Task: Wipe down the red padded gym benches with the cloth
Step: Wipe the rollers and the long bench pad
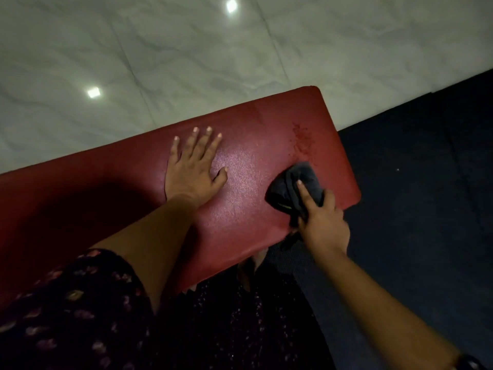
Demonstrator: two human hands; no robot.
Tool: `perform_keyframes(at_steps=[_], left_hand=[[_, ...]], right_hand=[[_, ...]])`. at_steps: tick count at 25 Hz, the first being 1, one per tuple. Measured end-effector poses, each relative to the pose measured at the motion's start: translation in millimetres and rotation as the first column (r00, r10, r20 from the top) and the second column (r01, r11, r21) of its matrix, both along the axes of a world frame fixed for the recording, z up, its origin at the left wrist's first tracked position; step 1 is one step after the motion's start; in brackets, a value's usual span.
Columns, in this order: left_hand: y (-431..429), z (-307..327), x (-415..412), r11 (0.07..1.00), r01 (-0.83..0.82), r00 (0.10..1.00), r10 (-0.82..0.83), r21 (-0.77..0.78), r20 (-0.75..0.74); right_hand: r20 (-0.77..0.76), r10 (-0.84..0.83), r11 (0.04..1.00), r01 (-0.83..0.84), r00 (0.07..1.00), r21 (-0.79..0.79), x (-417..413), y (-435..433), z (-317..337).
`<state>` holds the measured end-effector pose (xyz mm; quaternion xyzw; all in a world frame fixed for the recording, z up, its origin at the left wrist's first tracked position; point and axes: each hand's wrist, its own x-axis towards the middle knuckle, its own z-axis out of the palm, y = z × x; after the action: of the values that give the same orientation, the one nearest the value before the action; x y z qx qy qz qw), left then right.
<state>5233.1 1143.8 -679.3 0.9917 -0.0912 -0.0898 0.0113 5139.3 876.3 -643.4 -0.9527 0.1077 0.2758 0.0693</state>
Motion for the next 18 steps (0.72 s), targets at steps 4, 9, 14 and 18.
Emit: perform_keyframes(at_steps=[4,9,14,18], left_hand=[[0.5,-3.2,-1.7,0.999,0.007,0.999,-0.005,-0.039,0.047],[1.7,-5.4,-2.9,0.999,0.023,0.997,-0.02,-0.038,0.072],[3.0,-7.5,-1.2,0.999,0.028,0.997,-0.025,-0.038,0.08],[2.2,-9.5,-2.4,0.998,0.027,0.995,-0.022,-0.055,0.098]], right_hand=[[0.062,0.088,0.996,-0.089,0.994,0.014,82.3,17.6,-11.7],[0.135,0.193,0.98,-0.197,0.972,0.013,174.8,45.6,-17.7],[0.057,0.016,0.998,-0.019,0.998,0.063,192.7,28.4,-26.7],[0.038,0.012,0.997,-0.015,0.999,0.071,120.9,-2.9,-19.2]])
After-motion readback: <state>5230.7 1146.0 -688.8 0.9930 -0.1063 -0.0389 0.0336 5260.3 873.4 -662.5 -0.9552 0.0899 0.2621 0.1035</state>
